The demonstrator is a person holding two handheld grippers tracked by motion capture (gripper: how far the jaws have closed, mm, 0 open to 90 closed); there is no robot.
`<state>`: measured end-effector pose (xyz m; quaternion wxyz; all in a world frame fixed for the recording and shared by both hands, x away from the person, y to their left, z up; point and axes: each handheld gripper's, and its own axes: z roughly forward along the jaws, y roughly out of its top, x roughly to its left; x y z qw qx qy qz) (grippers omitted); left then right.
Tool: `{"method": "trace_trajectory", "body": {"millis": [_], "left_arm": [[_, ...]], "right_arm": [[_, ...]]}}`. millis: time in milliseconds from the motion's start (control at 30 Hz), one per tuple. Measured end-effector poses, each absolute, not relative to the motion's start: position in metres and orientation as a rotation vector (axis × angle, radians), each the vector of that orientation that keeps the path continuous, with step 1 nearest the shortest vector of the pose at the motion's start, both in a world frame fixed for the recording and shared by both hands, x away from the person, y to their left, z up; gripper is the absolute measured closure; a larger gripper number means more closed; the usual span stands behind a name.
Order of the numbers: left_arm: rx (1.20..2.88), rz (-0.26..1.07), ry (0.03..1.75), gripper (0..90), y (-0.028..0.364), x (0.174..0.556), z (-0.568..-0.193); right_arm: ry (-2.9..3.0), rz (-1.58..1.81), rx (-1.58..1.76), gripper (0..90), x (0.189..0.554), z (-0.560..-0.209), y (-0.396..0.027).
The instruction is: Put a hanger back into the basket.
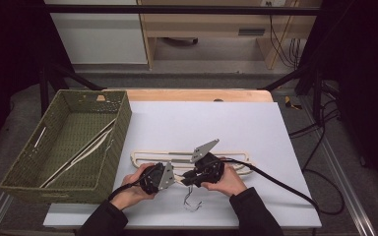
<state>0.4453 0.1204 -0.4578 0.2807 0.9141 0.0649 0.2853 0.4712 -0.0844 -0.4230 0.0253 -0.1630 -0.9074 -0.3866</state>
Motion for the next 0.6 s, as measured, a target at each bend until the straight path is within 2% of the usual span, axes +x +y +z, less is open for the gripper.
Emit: {"method": "trace_trajectory", "body": {"millis": [233,400,600], "left_arm": [[2.438,0.777,0.16,74.5,0.122,0.445,-0.453],[2.467,0.802,0.116,76.9,0.121,0.443,-0.446],[2.465,0.803,0.097,79.1,0.117,0.444,-0.439]], "right_arm": [[-2.805,-1.419,-0.624,56.5,0.465,-0.399,-0.116],[-2.783,-1.668,-0.86,38.7,0.455,-0.382,-0.154],[-2.72,-1.802,-1.077,25.7,0.443,-0.385,-0.196]]}}
